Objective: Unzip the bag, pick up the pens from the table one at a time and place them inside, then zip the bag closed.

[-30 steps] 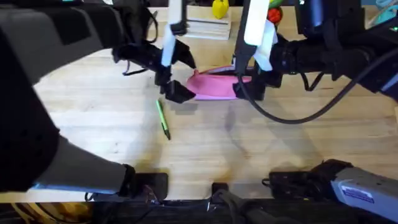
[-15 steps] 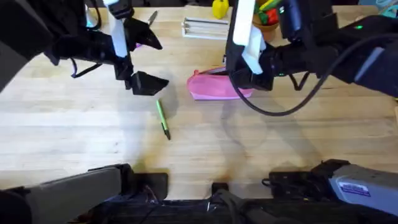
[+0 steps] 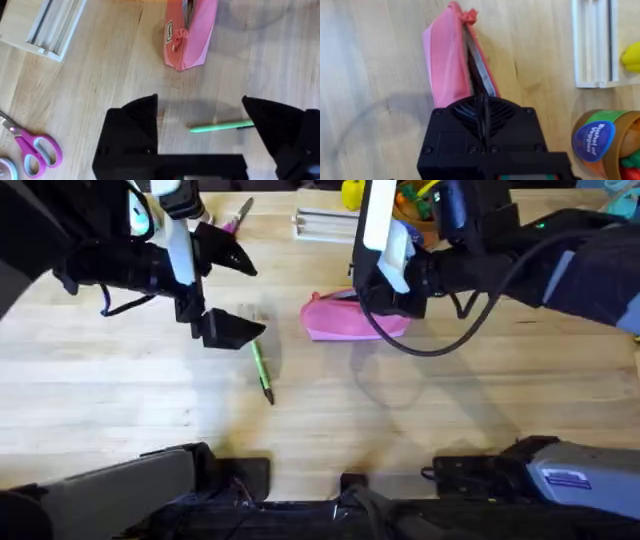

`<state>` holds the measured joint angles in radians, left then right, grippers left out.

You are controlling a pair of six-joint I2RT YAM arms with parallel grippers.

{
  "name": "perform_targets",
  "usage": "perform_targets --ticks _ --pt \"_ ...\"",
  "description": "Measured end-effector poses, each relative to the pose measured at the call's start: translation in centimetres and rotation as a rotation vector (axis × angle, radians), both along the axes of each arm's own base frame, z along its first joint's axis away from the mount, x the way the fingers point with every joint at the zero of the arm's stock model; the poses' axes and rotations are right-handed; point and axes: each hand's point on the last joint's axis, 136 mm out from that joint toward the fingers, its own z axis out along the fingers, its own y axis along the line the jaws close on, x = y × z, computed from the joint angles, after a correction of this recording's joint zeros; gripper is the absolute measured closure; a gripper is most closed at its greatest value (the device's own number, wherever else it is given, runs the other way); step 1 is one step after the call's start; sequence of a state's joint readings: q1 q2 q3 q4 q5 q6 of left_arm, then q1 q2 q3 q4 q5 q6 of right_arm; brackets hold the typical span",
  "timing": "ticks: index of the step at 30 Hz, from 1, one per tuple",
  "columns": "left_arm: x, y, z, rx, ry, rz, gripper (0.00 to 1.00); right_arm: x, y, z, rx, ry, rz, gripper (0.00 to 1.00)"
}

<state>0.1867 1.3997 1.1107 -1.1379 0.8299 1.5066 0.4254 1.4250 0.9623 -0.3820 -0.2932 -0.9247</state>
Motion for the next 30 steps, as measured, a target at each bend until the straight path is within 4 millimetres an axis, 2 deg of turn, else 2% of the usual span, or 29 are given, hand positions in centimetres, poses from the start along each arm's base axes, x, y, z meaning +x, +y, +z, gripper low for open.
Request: perform_targets --ticks 6,13,18,19,25,26,30 --pt "-0.3 -0.1 0.0 -0.001 0.011 -0.005 0.008 0.2 0.1 -0.3 -0.001 0.003 0.000 0.968" --pt "-0.7 -0.1 0.0 -0.004 0.028 -0.006 0.007 -0.2 0.7 -4.1 -0.013 0.122 0.025 0.968" --pt "-1.4 -0.1 1.1 0.019 -0.016 -0.005 0.007 -1.1 1.7 -5.4 0.030 0.199 0.067 0.968" --pt "-2.1 0.1 2.0 0.056 -0.054 -0.001 0.007 -1.3 2.1 -5.2 0.051 0.206 0.079 0.911" --pt "-4.0 0.7 3.1 0.118 -0.083 0.017 0.007 -1.3 2.1 -5.1 0.050 0.196 0.094 0.069" --pt "-4.3 0.7 3.1 0.122 -0.078 0.018 0.007 -1.3 2.1 -5.1 0.049 0.195 0.097 0.023" --pt "-4.6 0.8 3.0 0.133 -0.066 0.019 0.008 -1.3 2.1 -5.2 0.048 0.197 0.096 0.008"
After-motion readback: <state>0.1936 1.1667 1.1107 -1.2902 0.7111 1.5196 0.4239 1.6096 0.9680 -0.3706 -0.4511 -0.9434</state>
